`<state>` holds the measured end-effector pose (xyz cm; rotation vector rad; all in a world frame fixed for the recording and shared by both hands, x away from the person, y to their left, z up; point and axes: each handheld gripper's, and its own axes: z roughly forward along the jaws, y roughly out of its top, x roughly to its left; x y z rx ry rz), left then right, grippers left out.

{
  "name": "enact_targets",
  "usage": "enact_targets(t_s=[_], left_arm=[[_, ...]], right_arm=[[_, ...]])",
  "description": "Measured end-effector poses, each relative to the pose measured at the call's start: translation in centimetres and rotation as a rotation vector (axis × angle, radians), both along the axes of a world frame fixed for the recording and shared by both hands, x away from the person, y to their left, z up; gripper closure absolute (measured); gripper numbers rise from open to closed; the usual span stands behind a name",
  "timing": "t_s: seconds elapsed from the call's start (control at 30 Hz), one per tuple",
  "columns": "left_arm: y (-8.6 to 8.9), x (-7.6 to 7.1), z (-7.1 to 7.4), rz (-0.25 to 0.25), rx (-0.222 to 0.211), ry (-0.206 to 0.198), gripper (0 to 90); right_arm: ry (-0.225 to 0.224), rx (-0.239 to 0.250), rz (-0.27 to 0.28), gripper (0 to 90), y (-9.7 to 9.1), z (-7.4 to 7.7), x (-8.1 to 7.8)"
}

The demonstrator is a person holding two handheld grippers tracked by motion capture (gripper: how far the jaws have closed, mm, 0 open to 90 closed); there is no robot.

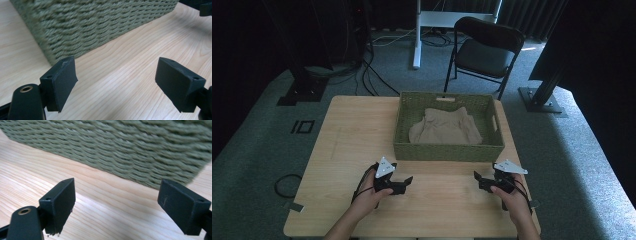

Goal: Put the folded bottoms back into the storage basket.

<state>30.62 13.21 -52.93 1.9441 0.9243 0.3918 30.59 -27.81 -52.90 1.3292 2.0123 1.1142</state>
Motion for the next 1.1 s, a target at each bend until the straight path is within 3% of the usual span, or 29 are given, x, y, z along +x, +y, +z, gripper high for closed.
enact_targets(t_s=[0.1,0.33,0.63,0.93,1.1], left_arm=[[0.7,-0.2,-0.2,0.026,0.021,-0.004,18.3],[2.2,-0.4,-0.8,0.073,-0.002,0.026,18.7],[4.7,-0.7,-1.5,0.146,0.015,0.046,18.8],[6.5,-1.2,-2.0,0.255,0.036,0.079,18.8],[7.1,-1.2,-2.1,0.306,0.049,0.082,18.8]], right_arm=[[0.003,-0.005,-0.029,14.3,-0.5,-0.3,-0.2],[0.029,-0.017,-0.084,14.3,-1.7,-1.1,-0.6],[0.042,-0.043,-0.156,14.3,-3.2,-1.6,-1.0],[0.067,-0.061,-0.2,14.3,-4.1,-2.3,-1.0],[0.093,-0.037,-0.204,15.7,-4.0,-2.7,-0.9]])
